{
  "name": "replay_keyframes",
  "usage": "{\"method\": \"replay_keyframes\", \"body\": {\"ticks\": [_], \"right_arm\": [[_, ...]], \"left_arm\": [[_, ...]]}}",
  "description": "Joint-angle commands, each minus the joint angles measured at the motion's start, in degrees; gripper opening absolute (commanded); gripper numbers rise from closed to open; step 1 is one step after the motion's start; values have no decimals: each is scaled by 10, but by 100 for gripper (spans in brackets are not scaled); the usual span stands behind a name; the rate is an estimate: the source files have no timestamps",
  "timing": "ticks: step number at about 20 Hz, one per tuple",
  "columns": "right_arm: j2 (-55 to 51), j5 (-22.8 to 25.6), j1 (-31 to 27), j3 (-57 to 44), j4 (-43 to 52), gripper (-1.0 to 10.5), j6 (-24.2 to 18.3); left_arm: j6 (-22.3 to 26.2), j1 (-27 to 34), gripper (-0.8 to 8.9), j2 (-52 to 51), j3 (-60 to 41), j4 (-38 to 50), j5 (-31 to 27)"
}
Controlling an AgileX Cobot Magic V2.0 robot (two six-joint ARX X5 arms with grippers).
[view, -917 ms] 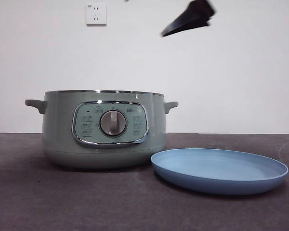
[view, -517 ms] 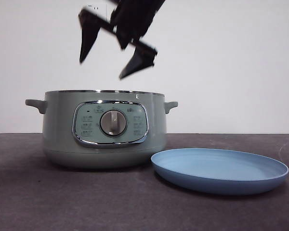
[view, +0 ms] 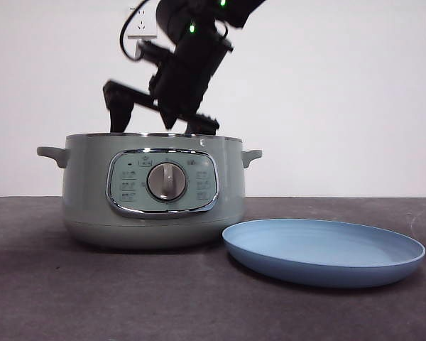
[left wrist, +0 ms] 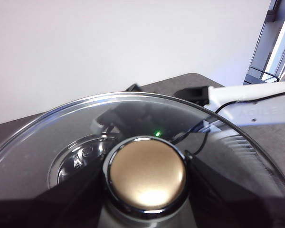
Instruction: Take the corn out from the steamer,put the corn on the plate,close the lid
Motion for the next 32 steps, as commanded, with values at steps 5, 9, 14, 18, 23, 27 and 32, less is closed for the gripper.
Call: {"method": "replay_keyframes", "body": {"ticks": [5, 9, 14, 18, 23, 27, 32], "right_arm": [[28, -1, 5, 0, 12, 529, 12], [54, -10, 7, 0, 11, 529, 26], [61, -10, 10, 0, 18, 4, 21], [53, -9, 12, 1, 32, -11, 21], [-52, 12, 11, 1, 14, -12, 12], [-200, 126, 3, 1, -140, -12, -29], [-299, 159, -40, -22, -266, -12, -41]], "left_arm": [[3, 1, -9, -7, 9, 18, 3], [3, 1, -8, -7, 9, 18, 3], [15, 1, -8, -7, 9, 10, 3], [16, 1, -8, -7, 9, 5, 3], [16, 1, -9, -7, 9, 6, 3], [16, 1, -8, -7, 9, 5, 3], [16, 1, -8, -7, 9, 5, 3]]}}
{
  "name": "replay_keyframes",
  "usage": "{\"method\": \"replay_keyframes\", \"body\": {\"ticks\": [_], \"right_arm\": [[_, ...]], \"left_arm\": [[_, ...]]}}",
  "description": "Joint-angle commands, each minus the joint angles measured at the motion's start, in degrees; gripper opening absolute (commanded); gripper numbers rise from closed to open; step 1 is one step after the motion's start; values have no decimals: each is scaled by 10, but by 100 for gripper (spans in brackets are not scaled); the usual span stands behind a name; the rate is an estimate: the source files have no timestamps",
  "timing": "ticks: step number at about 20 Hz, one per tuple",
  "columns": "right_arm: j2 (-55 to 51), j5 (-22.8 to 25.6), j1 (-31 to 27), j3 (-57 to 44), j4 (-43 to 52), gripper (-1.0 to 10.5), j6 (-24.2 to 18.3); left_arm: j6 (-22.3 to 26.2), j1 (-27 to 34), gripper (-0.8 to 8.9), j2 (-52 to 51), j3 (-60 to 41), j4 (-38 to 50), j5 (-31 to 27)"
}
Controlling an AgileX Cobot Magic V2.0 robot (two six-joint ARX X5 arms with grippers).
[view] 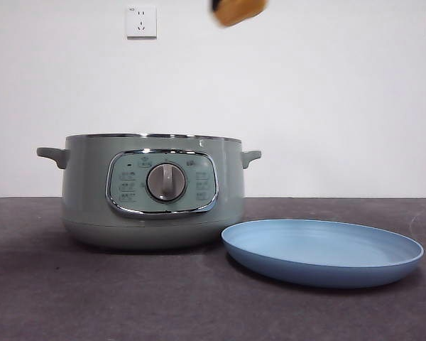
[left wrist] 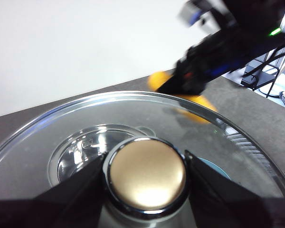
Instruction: Take the corn out from the steamer,put the corn on the plate,close the lid
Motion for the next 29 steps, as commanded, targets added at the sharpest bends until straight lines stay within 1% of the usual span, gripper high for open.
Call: {"method": "replay_keyframes", "body": {"ticks": [1, 3, 5, 6, 8, 12, 14, 17, 20, 23, 26, 28, 29], "right_arm": [[-24, 12, -26, -41, -34, -12, -10], [-65, 9, -48, -117, -18, -12, -8], [-114, 7, -65, -228, 40, -12, 5], [-137, -6, -73, -294, 83, -12, 12], [-164, -51, -92, -395, 156, -12, 32], [-162, -99, -119, -551, 306, -12, 70], [-147, -110, -121, -608, 380, -12, 90], [-110, -114, -123, -642, 433, -12, 96], [-57, -114, -123, -645, 463, -12, 97], [-23, -113, -123, -645, 476, -12, 97], [-11, -113, -123, -645, 482, -11, 97], [-11, -113, -123, -645, 480, 22, 97], [-12, -114, -122, -645, 479, 107, 97]], "left_arm": [[7, 1, -9, -7, 9, 23, 2], [7, 1, -8, -7, 9, 20, 2], [7, 1, -8, -7, 9, 17, 2], [7, 1, -8, -7, 9, 17, 2], [7, 1, -8, -7, 9, 17, 2], [6, 1, -8, -7, 9, 10, 2], [6, 1, -8, -7, 9, 0, 2], [6, 1, -8, -7, 9, 0, 2], [6, 1, -8, -7, 9, -2, 2], [6, 1, -9, -7, 9, -6, 2], [6, 1, -8, -7, 9, -6, 2], [6, 1, -8, -7, 9, -5, 2], [7, 1, -8, -7, 9, -5, 2]]}}
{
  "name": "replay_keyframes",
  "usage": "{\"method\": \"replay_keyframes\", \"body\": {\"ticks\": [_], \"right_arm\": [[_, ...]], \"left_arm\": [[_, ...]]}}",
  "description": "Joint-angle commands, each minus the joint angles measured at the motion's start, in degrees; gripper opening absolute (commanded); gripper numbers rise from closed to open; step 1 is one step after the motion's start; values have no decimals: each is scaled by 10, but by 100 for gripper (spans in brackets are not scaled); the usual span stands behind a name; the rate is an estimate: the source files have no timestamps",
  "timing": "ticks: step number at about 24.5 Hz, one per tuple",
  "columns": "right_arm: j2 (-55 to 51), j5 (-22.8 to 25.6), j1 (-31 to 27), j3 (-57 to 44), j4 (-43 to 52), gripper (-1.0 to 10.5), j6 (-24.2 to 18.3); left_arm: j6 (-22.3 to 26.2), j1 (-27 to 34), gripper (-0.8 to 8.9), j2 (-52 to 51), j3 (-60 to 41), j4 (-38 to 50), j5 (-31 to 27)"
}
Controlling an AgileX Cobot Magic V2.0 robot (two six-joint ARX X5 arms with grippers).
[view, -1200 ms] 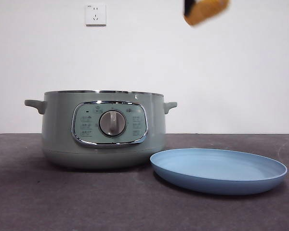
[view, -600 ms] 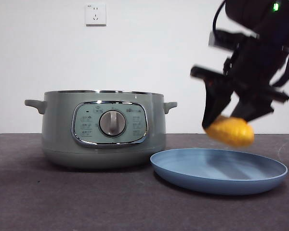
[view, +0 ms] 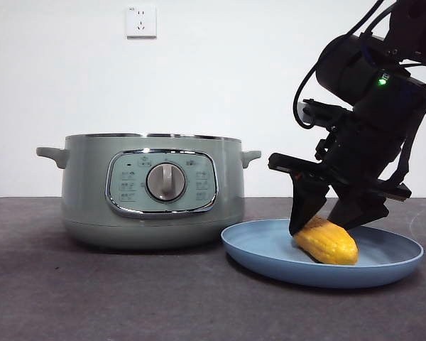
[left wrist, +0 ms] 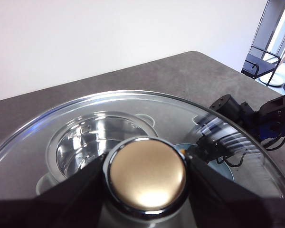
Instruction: Take the corn out from the steamer,put the corn on the plate,close the lid
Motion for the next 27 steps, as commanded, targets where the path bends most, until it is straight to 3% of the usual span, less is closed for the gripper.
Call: {"method": "replay_keyframes", "body": {"ticks": [1, 3, 4, 9, 16, 27], "right_arm": [[11, -1, 2, -9, -17, 246, 5], [-2, 0, 2, -8, -22, 532, 5], [-14, 0, 2, -8, -28, 579, 5], [-123, 0, 2, -8, -78, 575, 4], [-393, 0, 9, -8, -187, 568, 4], [-603, 0, 9, -7, -269, 568, 19]], "left_arm": [[6, 1, -8, -5, 9, 28, 1], [6, 1, -8, -1, 9, 31, 1], [6, 1, -8, 4, 9, 35, 1], [6, 1, -8, 38, 8, 58, 6], [10, 1, -8, 138, 8, 138, 34], [28, 0, -8, 287, 8, 263, 36]]}}
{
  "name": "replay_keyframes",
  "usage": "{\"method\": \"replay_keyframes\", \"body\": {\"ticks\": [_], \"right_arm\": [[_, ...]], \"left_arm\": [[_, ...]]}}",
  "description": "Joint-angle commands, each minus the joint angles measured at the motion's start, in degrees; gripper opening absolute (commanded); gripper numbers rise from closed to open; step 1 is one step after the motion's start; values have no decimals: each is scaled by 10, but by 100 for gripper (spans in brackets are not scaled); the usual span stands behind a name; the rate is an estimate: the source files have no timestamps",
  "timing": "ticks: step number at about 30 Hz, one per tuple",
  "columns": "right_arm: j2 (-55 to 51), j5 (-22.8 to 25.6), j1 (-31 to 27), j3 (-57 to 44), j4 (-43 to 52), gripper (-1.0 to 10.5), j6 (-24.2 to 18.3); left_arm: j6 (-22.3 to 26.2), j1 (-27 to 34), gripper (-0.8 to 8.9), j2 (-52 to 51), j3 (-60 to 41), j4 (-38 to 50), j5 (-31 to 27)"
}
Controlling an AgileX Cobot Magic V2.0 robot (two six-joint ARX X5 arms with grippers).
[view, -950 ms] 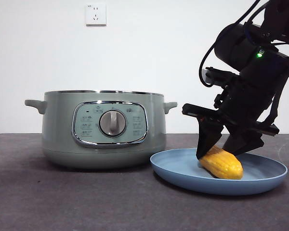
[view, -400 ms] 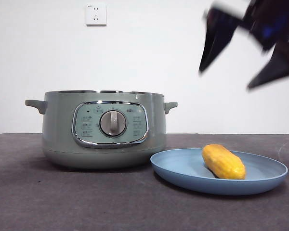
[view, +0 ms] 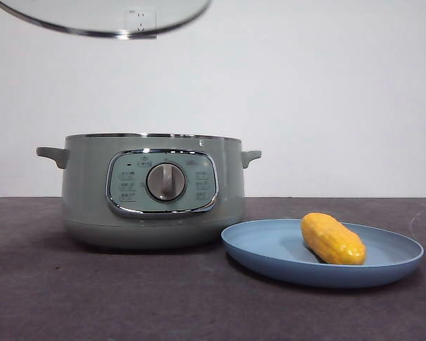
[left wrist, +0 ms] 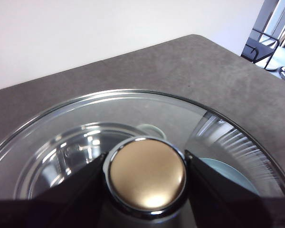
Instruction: Take the corn out from the steamer,put the corn on the plate,close the lid
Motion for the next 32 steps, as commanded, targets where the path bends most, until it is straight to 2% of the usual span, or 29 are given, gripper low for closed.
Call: {"method": "replay_keyframes", "body": {"ticks": [1, 7, 17, 32], "right_arm": [[-28, -1, 1, -3, -9, 568, 14], [-53, 0, 1, -3, -22, 568, 14], [-53, 0, 1, -3, -35, 568, 14], [-53, 0, 1, -3, -35, 568, 14]], "left_arm": [[21, 1, -8, 30, 8, 54, 5], [39, 1, -8, 109, 8, 97, 2], [39, 1, -8, 208, 8, 171, 1], [41, 16, -8, 254, 8, 179, -1]]}}
